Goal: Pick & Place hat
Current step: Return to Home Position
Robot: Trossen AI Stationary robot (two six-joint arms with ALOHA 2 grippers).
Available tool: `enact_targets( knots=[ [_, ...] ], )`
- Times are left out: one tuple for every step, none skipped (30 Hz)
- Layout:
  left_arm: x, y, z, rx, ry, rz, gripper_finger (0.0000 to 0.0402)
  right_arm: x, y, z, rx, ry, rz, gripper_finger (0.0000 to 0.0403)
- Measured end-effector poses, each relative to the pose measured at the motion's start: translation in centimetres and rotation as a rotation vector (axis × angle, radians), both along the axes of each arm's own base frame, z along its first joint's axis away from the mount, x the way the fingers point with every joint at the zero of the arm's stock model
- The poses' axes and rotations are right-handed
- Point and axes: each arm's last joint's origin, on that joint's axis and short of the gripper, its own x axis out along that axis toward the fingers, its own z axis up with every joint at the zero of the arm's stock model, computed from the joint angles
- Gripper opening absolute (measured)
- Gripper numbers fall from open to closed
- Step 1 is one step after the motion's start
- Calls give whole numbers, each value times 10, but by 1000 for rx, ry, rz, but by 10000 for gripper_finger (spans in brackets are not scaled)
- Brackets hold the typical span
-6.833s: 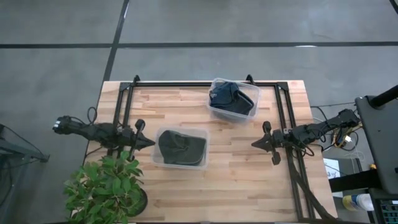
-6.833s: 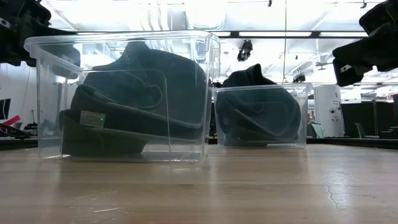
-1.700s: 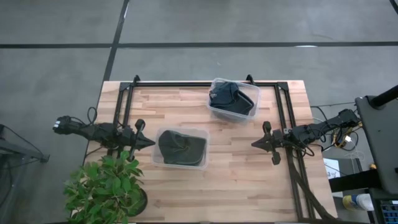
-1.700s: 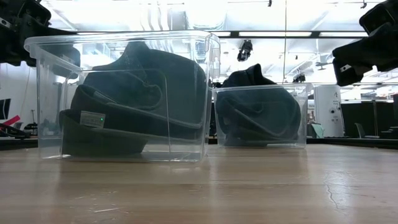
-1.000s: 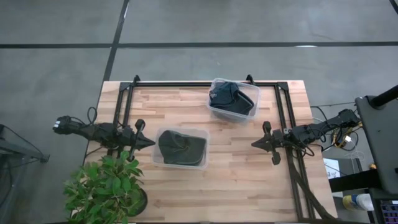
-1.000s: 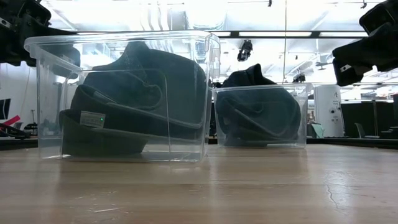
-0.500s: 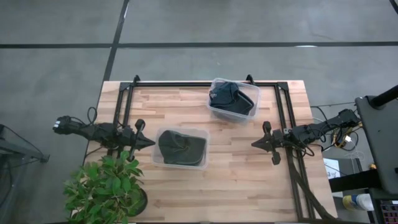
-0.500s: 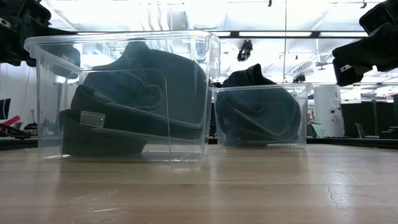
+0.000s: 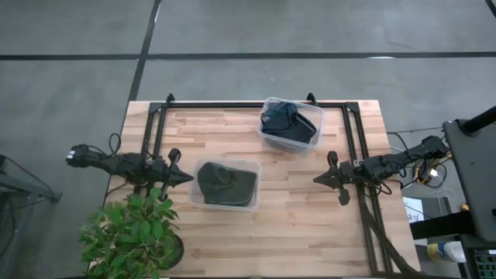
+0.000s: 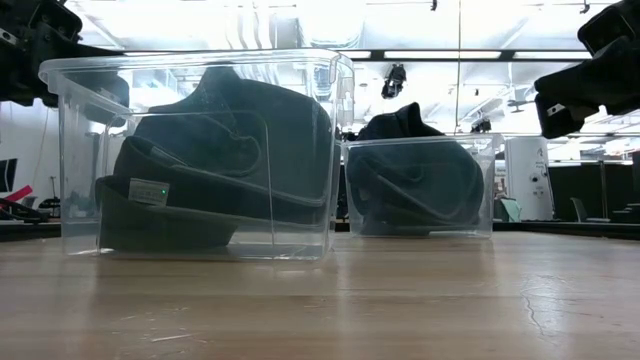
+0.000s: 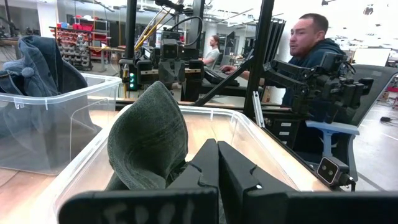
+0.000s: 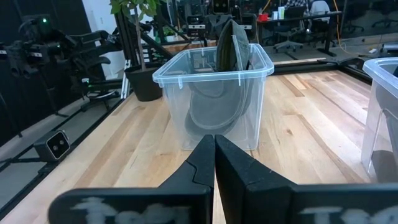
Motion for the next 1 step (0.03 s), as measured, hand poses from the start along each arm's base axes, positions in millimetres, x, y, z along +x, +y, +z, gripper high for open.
enact_targets(
  knots=[
    [0, 0, 0, 0, 0, 0, 0, 0, 0, 0, 0, 0, 0, 9]
  ],
)
